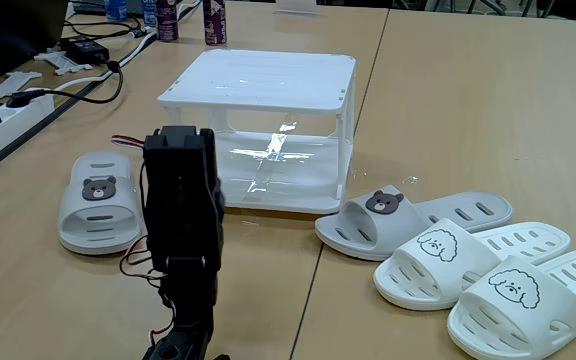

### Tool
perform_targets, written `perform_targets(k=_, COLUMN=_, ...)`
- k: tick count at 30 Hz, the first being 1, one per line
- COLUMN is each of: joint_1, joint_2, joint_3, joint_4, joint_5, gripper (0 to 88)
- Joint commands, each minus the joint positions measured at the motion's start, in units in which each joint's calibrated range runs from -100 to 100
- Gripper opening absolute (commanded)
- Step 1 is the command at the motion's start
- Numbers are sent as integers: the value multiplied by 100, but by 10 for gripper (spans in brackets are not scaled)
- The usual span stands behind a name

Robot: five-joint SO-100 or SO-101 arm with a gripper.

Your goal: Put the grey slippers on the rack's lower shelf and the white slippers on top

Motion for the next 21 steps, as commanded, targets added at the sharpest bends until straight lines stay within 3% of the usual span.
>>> perform_targets(k=1, joint_1=-1259, joint_2=228, joint_3=54, joint_4=-137, joint_5=42, gripper=10)
perform_targets(k=5, joint_1=-2295, joint_2=295, joint_3=-55, joint_4=-129, joint_5=42, gripper=40)
perform_targets(k=9, joint_1=-2328, joint_2=489, joint_3=-794, joint_4=-94, joint_5=42, gripper=220)
perform_targets(k=16, joint_1=-2345, joint_2=489, joint_3=-1678, joint_4=1468, joint_5=42, gripper=227)
perform_targets(k=21, joint_1=-2295, joint_2=910, joint_3=-2824, joint_4=1934, joint_5=42, gripper=247)
